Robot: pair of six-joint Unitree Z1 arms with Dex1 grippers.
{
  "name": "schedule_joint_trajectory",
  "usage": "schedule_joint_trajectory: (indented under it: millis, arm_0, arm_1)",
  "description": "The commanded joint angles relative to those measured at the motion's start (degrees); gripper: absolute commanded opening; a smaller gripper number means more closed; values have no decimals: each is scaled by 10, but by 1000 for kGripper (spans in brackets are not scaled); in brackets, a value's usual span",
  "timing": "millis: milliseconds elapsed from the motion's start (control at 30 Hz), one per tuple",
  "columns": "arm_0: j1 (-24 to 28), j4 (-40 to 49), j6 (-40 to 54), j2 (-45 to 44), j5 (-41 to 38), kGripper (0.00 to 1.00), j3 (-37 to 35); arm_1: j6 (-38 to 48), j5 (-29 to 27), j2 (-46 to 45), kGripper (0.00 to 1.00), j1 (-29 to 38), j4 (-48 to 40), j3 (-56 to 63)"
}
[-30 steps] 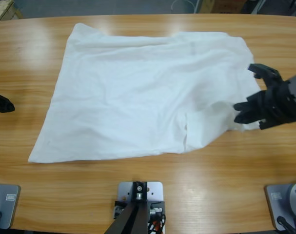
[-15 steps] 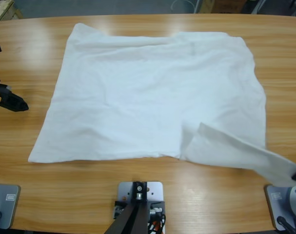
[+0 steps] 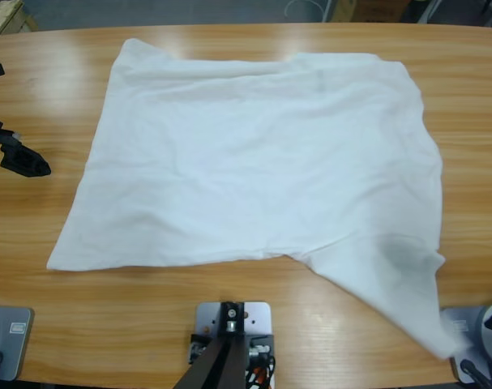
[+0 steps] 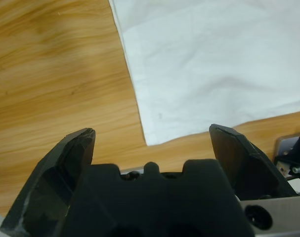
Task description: Fold clothes
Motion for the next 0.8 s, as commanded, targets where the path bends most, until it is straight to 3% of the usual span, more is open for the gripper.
schedule_joint_trajectory:
  millis: [33,367,533,800]
  arm_0:
    - [-5,-4,7,25,-1,895,5]
    - [5,-4,-8,19,-12,904,43]
    - [48,-97,-59,-11,-94,904,147]
    - [54,-141,-76,48,-131,901,144]
  arm_1:
    - [6,-19,119,821,8,-99,2]
    - [71,-61,126,821,9,-159,60]
    - [69,-69,154,821,30,-169,61]
    - [67,-54,165,821,38,-192,55]
